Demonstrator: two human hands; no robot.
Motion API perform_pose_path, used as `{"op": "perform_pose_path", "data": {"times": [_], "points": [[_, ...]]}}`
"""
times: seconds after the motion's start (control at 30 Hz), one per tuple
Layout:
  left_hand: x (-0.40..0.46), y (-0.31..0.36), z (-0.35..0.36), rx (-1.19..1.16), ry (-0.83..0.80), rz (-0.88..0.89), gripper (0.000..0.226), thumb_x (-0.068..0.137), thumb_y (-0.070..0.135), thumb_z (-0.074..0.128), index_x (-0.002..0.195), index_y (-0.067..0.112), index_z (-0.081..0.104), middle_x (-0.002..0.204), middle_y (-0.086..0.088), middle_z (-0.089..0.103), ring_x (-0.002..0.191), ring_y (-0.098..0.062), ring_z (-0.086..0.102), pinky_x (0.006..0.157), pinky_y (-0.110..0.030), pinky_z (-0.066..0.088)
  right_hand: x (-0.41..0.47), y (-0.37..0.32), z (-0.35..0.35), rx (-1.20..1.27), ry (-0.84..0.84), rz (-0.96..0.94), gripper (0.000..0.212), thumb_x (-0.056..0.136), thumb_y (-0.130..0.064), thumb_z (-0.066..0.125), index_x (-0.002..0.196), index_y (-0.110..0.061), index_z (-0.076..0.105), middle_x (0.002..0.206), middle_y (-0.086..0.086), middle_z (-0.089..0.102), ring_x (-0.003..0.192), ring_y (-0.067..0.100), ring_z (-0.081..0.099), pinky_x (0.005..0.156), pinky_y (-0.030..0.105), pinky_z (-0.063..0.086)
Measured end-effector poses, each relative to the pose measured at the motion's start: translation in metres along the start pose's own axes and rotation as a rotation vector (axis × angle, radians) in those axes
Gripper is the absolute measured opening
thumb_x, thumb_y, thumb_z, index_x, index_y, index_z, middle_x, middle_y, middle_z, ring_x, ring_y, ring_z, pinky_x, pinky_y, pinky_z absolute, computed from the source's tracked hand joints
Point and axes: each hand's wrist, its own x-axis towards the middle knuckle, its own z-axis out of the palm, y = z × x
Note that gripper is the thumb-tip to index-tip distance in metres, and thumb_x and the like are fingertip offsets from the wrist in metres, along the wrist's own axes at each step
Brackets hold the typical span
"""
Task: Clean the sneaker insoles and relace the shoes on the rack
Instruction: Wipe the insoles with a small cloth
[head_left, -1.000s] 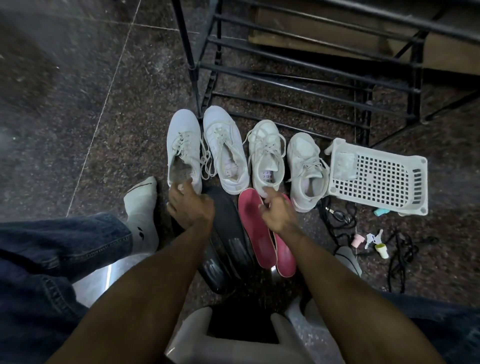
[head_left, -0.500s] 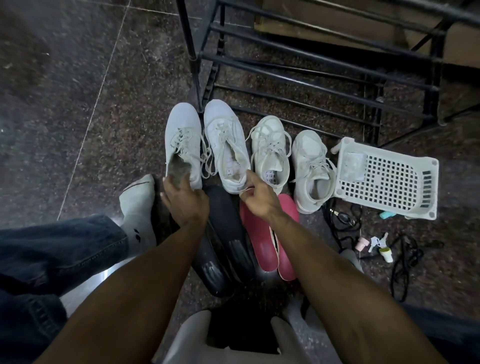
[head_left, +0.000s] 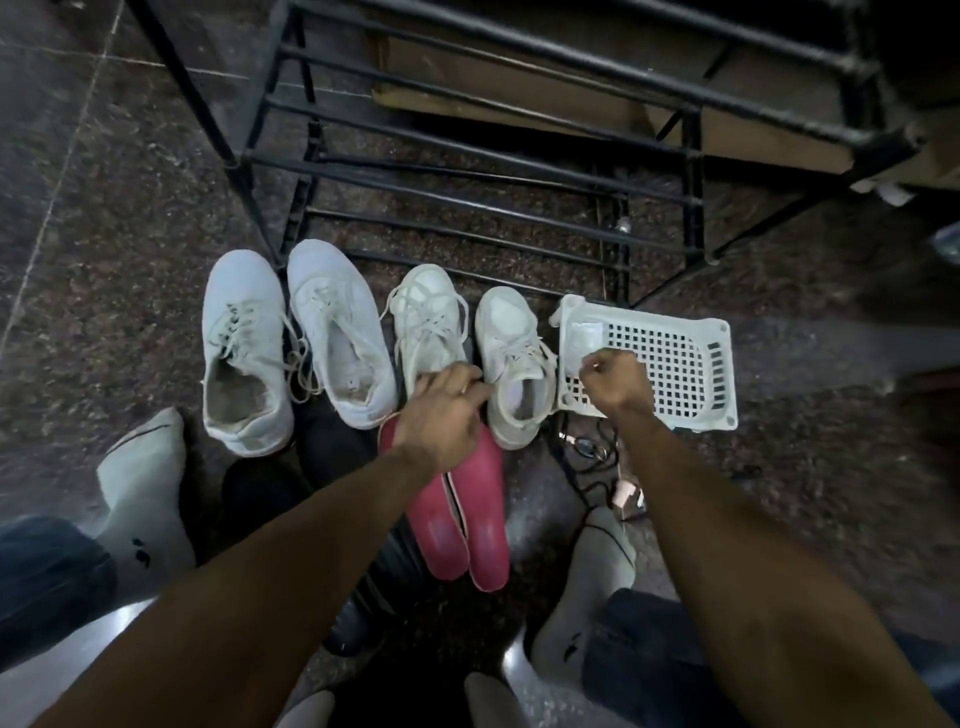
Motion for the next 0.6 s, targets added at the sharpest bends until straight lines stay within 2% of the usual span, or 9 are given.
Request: {"op": "perform_pose_path", "data": {"times": [0.1,0.17,0.3,0.4,0.5,0.6], "points": [[0.016,0.017,0.005,0.126,-0.135,0.113,0.062,0.088,0.020,0.052,0.147,0.026,0.033,0.156,-0.004,0.024,0.146,-0.021,0.014,0.118,-0.043,0.014,0.015,0.012,-0.006,-0.014,0.015,0.044,0.026,0.083,-0.013,0.055,0.100,-0.023,0.072,0.107,0.011,0.070,0.098,0.033,0.065,0.084,0.036,0.054],[0.023,0.021,0.010,0.193,-0.213,0.157,0.065,0.090,0.022,0.050,0.149,0.027,0.026,0.160,-0.005,0.013,0.149,-0.021,0.006,0.120,-0.045,0.007,0.024,0.013,-0.002,-0.015,0.064,0.013,0.028,0.086,-0.013,0.055,0.107,-0.022,0.071,0.112,0.011,0.069,0.101,0.032,0.064,0.085,0.034,0.052],[0.028,0.019,0.018,0.294,-0.303,0.203,0.064,0.092,0.024,0.048,0.151,0.027,0.023,0.163,-0.004,0.000,0.150,-0.022,-0.005,0.119,-0.046,-0.002,0.041,0.013,0.013,-0.111,0.073,-0.069,0.029,0.091,-0.024,0.056,0.118,-0.020,0.067,0.119,0.011,0.066,0.106,0.031,0.063,0.082,0.032,0.048],[0.026,0.013,0.025,0.264,-0.301,0.204,0.059,0.094,0.022,0.045,0.150,0.026,0.027,0.163,-0.002,-0.003,0.150,-0.022,-0.007,0.119,-0.045,-0.006,0.051,0.010,0.021,-0.225,0.077,-0.056,0.026,0.092,-0.031,0.054,0.111,-0.020,0.069,0.112,0.011,0.066,0.102,0.032,0.064,0.077,0.032,0.046],[0.023,0.010,0.027,0.240,-0.287,0.209,0.058,0.094,0.022,0.044,0.149,0.026,0.027,0.163,-0.002,-0.002,0.150,-0.021,-0.006,0.120,-0.045,-0.004,0.054,0.004,0.030,-0.310,0.119,-0.053,0.024,0.093,-0.025,0.053,0.109,-0.019,0.070,0.111,0.010,0.067,0.100,0.032,0.065,0.076,0.031,0.047],[0.019,0.007,0.028,0.175,-0.241,0.215,0.056,0.093,0.023,0.045,0.147,0.027,0.032,0.162,-0.001,0.008,0.150,-0.020,0.000,0.121,-0.045,0.003,0.054,0.007,0.034,-0.146,0.203,-0.023,0.023,0.087,-0.016,0.055,0.101,-0.018,0.073,0.110,0.009,0.068,0.097,0.032,0.065,0.077,0.032,0.049]]}}
